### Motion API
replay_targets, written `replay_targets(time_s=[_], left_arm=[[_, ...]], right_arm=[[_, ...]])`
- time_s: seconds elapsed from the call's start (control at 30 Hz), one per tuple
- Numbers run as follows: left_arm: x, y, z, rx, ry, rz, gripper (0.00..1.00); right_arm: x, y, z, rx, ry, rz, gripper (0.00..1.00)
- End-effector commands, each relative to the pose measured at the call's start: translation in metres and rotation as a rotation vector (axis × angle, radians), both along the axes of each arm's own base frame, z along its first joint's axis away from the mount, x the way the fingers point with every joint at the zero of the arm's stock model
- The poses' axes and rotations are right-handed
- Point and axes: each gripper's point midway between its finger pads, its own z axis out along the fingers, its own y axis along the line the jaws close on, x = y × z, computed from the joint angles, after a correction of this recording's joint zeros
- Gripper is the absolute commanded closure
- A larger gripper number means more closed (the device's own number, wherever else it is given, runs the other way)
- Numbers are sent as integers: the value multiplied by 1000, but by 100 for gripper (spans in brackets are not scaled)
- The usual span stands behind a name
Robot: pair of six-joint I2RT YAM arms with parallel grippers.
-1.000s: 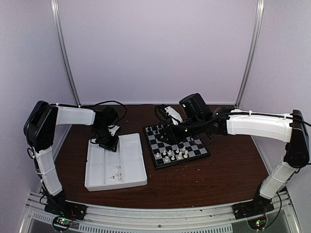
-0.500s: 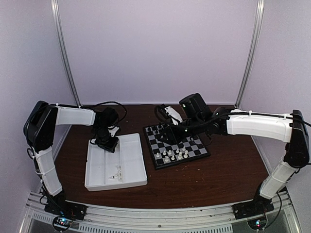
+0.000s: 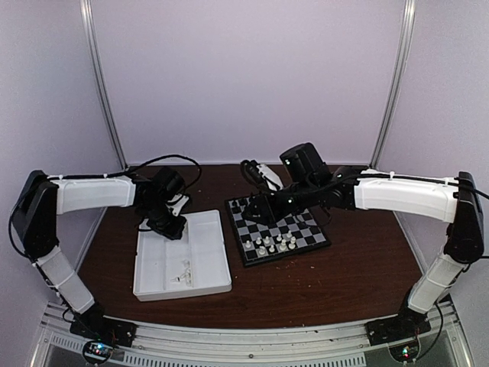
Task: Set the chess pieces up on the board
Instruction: Pick up the chess piece from the storage box, then place the chess piece on the chessboard.
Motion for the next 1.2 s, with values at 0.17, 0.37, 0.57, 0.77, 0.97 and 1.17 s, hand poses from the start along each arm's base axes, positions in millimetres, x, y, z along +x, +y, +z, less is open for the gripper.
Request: replay_targets(time_s=[0.17,0.37,0.57,0.77,0.97,1.17], left_arm=[[-11,-77,72,-366,-336,-227,88],[-31,-101,100,-526,-419,-345,87],[-39,-113,111,-599,-430,-402,87],[-45,-123,115,-628,-427,-441,87],[-52,-130,114,-654,-400,-484,86],[-54,-133,107,-658,-378,-498,86]], right_arm=[[-8,37,9,165,196,46,62],[-17,52,5,178,309,59,61],[-15,64,-2,203,371,49,61],[-7,74,-9,226,419,21,62],[-2,81,-15,238,449,6,64],[-1,85,-20,246,478,0,67]])
